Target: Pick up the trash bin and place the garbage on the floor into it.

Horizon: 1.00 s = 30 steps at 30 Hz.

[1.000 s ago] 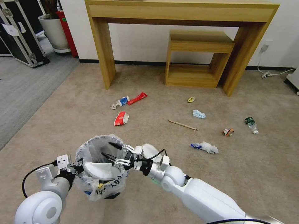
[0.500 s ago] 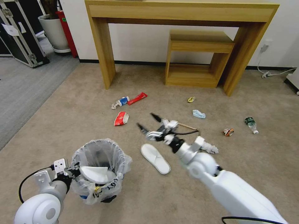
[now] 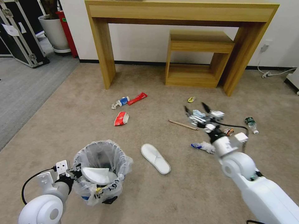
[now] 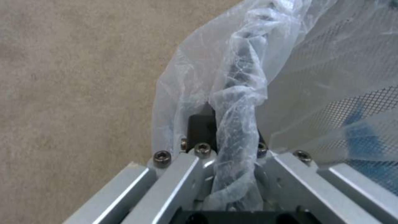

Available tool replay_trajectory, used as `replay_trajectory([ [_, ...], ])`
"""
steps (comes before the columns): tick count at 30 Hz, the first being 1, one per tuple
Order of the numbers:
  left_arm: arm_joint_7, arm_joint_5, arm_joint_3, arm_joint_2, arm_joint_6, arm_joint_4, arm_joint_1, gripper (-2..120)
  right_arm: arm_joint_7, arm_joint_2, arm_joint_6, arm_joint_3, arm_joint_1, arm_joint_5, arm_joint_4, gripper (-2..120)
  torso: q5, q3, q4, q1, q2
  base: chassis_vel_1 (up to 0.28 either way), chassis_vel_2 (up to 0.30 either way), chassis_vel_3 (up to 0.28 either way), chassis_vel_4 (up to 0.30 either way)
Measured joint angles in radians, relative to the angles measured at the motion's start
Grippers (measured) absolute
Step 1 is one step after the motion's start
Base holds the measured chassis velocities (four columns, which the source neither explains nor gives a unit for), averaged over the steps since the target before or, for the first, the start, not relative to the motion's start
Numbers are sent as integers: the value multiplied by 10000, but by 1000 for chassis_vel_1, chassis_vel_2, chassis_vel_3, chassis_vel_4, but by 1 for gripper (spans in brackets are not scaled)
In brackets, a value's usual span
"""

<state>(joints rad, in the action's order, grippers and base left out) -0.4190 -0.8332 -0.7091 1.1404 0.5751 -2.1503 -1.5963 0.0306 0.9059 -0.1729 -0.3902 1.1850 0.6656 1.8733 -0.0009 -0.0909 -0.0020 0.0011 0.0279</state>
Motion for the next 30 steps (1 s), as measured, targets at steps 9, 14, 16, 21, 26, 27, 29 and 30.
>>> replay_trajectory([
  [9,65,-2,-78,-263,-131,90,15,1,230,396,-260,-1331,1148,-168,-59,100,-1,0,3,0,1,0,0,0,0],
  [14,146,1,-107,-425,-234,239,76,1,262,869,-532,-1819,1707,-536,-6,100,-2,1,3,0,0,0,0,0,0],
  [16,163,18,-105,-454,-285,315,90,1,215,1028,-644,-1898,1916,-681,-47,100,-3,0,2,0,1,0,0,0,0],
  [21,186,28,-71,-463,-305,338,124,1,158,1363,-732,-1944,2080,-945,-139,100,-4,0,2,0,1,0,0,0,0],
  [26,186,33,-66,-505,-312,341,120,1,115,1837,-791,-1876,2069,-1133,-210,100,-5,1,3,0,0,0,0,0,0],
  [27,186,33,-70,-516,-315,338,107,1,111,1985,-791,-1861,2041,-1205,-253,100,-4,0,2,0,1,0,0,0,0],
  [29,186,33,-81,-525,-324,329,90,1,111,2138,-791,-1844,2013,-1263,-295,100,-4,0,3,0,0,0,0,0,0],
  [30,185,32,-93,-537,-332,305,78,1,108,2301,-791,-1818,1996,-1312,-326,100,-3,0,3,0,0,0,0,0,0],
])
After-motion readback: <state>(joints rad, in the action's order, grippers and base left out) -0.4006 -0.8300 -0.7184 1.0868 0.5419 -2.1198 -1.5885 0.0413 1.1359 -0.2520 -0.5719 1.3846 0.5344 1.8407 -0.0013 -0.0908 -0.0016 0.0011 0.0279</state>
